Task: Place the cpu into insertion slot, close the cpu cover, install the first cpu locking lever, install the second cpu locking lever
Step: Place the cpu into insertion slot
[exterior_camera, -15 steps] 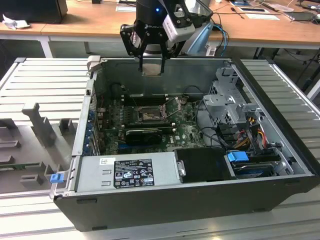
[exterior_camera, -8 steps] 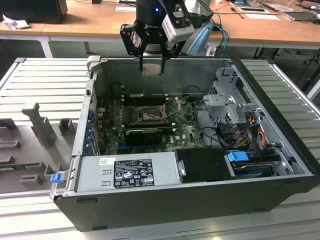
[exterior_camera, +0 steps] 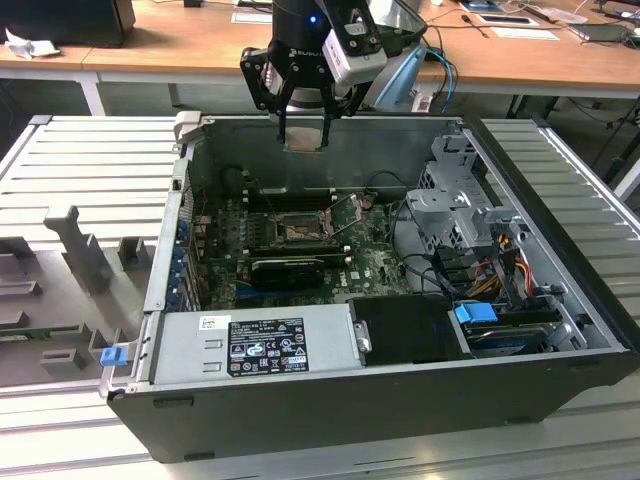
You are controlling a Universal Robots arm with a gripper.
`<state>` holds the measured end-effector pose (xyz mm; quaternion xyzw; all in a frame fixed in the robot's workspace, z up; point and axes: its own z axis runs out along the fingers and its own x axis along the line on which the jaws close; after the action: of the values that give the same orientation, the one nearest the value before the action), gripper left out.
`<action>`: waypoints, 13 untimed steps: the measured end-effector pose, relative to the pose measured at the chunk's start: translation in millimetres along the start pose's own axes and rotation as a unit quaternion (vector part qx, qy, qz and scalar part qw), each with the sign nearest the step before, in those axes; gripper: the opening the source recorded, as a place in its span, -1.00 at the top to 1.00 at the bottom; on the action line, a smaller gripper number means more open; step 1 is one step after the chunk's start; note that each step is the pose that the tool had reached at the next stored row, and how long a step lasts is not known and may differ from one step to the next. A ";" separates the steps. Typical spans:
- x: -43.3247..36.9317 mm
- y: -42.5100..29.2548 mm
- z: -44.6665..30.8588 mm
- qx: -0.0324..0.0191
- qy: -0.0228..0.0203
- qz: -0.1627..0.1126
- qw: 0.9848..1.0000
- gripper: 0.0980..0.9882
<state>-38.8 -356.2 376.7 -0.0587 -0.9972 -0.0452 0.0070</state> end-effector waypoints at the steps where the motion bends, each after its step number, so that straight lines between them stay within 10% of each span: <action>1: 0.0 0.0 0.0 0.000 0.000 0.001 1.000 0.03; 13: 0.0 0.0 0.0 0.000 -0.002 0.019 1.000 0.03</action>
<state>-38.8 -356.2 376.7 -0.0777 -0.9959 -0.0453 0.0062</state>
